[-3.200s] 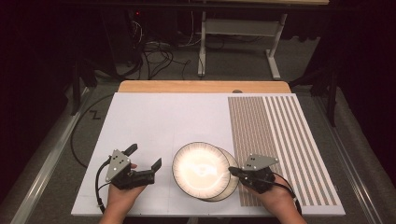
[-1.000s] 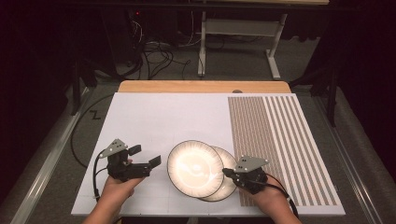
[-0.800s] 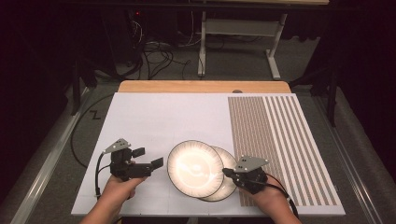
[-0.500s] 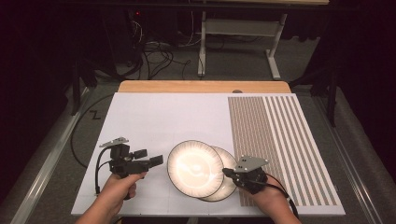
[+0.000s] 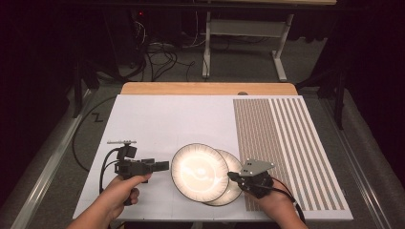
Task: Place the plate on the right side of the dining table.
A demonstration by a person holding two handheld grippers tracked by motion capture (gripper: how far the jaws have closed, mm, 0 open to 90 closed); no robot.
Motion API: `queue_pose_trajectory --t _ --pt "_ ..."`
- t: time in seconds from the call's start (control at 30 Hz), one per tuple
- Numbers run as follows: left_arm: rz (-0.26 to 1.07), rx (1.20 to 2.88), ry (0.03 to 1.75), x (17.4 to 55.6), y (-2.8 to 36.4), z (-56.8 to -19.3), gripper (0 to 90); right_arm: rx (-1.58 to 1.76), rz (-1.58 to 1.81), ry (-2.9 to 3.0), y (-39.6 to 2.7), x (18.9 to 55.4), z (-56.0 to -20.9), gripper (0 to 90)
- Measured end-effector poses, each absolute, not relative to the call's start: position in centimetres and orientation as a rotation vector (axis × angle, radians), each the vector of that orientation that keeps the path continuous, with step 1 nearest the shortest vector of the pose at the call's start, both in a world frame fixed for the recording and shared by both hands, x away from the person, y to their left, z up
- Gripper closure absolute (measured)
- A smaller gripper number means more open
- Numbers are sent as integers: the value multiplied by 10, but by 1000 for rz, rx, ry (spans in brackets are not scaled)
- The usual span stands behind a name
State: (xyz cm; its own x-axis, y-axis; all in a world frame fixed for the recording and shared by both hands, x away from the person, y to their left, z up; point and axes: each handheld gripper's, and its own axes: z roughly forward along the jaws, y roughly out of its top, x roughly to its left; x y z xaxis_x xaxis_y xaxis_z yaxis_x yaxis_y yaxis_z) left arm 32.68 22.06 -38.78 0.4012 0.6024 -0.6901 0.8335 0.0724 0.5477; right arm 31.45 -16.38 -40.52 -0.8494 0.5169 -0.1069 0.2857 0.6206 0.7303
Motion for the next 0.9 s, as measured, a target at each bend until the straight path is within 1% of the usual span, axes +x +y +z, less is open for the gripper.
queue_pose_trajectory --t 0.2,0.47,0.73,0.9 --pt "-323 1614 1310 329 213 -388 13 649 1059 2539 -164 314 -405 900" --pt "-346 1632 1329 331 200 -388 11 651 1062 2541 -164 314 -405 900" --pt "-446 1636 1373 335 186 -393 15 648 1059 2541 -164 314 -405 900" --pt "-488 1648 1377 337 182 -395 59 647 1058 2542 -164 314 -405 900"
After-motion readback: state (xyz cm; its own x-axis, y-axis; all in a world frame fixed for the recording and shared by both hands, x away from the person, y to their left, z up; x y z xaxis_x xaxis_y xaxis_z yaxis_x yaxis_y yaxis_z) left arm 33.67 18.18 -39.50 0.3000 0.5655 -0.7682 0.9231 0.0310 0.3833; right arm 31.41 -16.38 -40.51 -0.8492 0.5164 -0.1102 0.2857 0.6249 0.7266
